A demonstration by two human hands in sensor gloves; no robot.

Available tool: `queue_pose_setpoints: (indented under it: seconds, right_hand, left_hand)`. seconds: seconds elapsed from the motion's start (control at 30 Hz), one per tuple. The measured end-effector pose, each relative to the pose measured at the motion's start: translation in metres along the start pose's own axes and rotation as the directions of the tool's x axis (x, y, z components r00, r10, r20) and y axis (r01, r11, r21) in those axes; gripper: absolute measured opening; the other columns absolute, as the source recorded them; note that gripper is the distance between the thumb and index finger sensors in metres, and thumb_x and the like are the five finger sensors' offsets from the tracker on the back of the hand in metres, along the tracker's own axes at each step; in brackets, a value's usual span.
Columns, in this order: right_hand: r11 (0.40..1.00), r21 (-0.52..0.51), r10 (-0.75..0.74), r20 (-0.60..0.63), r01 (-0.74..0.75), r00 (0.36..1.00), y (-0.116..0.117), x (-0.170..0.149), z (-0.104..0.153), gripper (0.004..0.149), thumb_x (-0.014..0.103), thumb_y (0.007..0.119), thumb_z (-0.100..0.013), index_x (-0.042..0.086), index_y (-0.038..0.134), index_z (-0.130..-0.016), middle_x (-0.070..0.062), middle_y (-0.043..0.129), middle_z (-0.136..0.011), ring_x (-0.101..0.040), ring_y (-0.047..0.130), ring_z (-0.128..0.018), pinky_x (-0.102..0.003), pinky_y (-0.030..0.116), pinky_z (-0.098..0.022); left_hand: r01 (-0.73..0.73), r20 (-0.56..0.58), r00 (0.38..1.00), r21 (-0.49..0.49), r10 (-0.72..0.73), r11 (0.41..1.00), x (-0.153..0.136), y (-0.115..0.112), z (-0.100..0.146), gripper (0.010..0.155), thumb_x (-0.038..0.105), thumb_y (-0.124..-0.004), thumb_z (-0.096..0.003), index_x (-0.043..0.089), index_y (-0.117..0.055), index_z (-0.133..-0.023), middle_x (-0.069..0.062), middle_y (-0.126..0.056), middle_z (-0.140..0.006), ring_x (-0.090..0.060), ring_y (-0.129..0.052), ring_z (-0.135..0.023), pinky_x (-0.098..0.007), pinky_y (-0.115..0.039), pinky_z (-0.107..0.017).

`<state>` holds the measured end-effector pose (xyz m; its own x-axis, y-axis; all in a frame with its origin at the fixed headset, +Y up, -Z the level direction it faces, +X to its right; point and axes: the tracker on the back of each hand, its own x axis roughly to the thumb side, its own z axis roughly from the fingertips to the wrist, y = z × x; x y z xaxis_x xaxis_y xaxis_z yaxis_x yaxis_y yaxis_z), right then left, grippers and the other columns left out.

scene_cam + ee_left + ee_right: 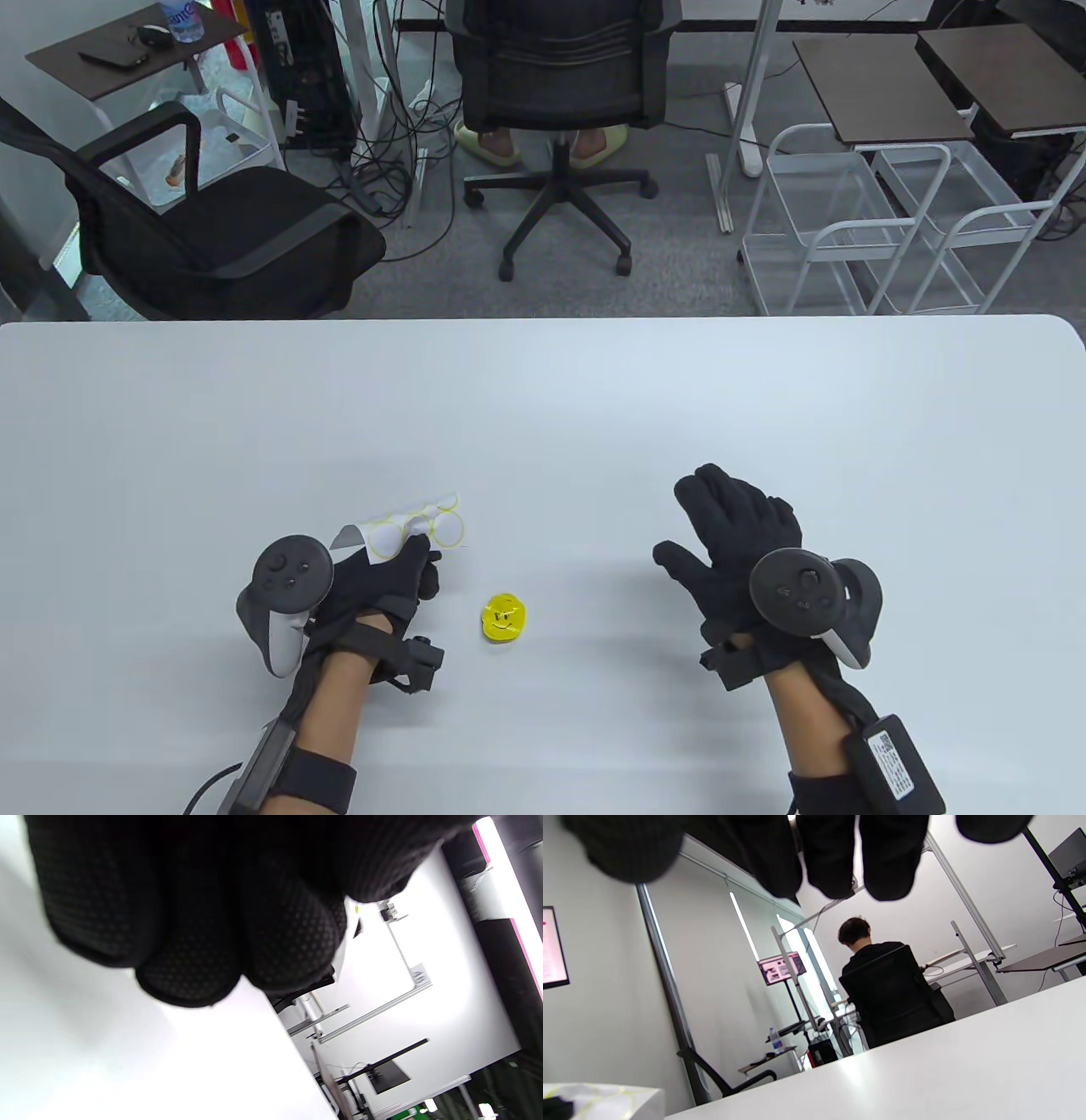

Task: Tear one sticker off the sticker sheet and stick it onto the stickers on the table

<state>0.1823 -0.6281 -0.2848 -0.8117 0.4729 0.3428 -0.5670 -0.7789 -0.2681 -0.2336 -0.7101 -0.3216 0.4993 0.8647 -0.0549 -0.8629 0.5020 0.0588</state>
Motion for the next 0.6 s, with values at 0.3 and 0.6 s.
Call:
queue_pose_setpoints:
  seconds: [0.3, 0.6]
  right_hand:
    - [1.000, 0.022, -0.016, -0.020, 0.016, 1.000, 0.005, -0.001, 0.000, 0.074, 0.059, 0.070, -0.046, 0.016, 0.067, -0.106, -0.020, 0.068, -0.113, -0.054, 0.068, -0.099, -0.082, 0.046, -0.065]
    - [0.999, 0.025, -0.034, -0.024, 0.035, 0.999, 0.004, -0.003, 0.001, 0.073, 0.059, 0.069, -0.047, 0.015, 0.068, -0.105, -0.022, 0.068, -0.112, -0.054, 0.069, -0.097, -0.083, 0.047, -0.064]
  left_hand:
    - [-0.128, -0.010, 0.992, -0.234, 0.129, 0.964, 0.039, -0.028, -0.047, 0.045, 0.045, -0.075, -0.0529, 0.020, -0.088, -0.087, -0.005, -0.104, -0.066, -0.033, -0.106, -0.061, -0.047, -0.091, -0.048]
    - [-0.170, -0.444, 0.896, -0.353, -0.005, 0.920, -0.023, -0.043, -0.052, 0.049, 0.046, -0.074, -0.0551, 0.011, -0.090, -0.085, -0.006, -0.105, -0.063, -0.034, -0.107, -0.058, -0.047, -0.092, -0.045]
